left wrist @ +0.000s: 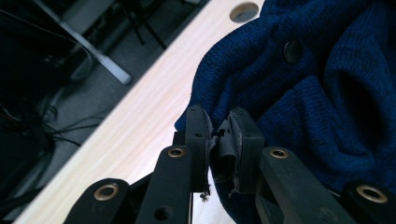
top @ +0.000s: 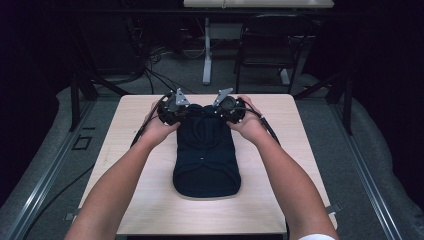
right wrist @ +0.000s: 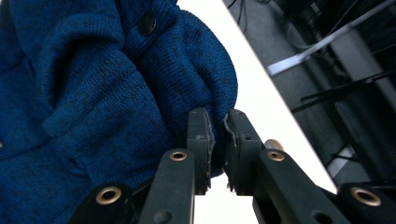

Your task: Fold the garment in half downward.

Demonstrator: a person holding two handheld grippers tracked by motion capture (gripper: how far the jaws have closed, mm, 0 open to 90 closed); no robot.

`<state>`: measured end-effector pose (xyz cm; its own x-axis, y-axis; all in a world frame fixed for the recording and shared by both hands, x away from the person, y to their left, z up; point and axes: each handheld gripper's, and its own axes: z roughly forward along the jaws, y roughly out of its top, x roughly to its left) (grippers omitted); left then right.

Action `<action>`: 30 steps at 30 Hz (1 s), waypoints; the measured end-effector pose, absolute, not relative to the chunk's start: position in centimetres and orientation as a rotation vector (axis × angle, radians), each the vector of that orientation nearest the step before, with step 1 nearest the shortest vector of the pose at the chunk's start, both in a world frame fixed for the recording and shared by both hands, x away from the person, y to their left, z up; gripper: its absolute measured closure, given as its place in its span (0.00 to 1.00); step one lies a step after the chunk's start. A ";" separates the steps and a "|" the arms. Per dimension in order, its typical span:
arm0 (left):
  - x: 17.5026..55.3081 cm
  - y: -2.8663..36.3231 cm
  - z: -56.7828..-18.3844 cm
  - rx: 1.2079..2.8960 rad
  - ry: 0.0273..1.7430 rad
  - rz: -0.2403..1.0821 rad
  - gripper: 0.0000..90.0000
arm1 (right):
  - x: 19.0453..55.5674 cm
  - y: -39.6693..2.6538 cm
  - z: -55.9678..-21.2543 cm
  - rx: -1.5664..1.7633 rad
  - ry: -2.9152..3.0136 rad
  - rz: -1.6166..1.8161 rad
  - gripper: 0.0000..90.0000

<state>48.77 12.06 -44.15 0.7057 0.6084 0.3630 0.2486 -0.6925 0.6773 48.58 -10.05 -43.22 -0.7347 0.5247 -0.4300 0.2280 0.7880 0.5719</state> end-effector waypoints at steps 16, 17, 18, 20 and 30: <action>46.1 12.2 -46.9 2.321 0.621 0.845 0.89 | 45.8 -9.3 -44.5 0.474 2.376 0.662 0.90; 46.2 12.2 -46.8 2.317 0.626 0.842 0.89 | 45.8 -9.3 -44.5 0.474 2.375 0.662 0.90; 46.2 12.2 -46.8 2.317 0.626 0.842 0.89 | 45.8 -9.3 -44.5 0.474 2.375 0.662 0.90; 46.7 12.2 -46.4 2.299 0.637 0.848 0.89 | 46.0 -9.3 -44.3 0.492 2.364 0.675 0.90; 47.3 12.6 -44.0 2.237 0.630 0.893 0.89 | 46.8 -9.4 -42.4 0.517 2.290 0.725 0.89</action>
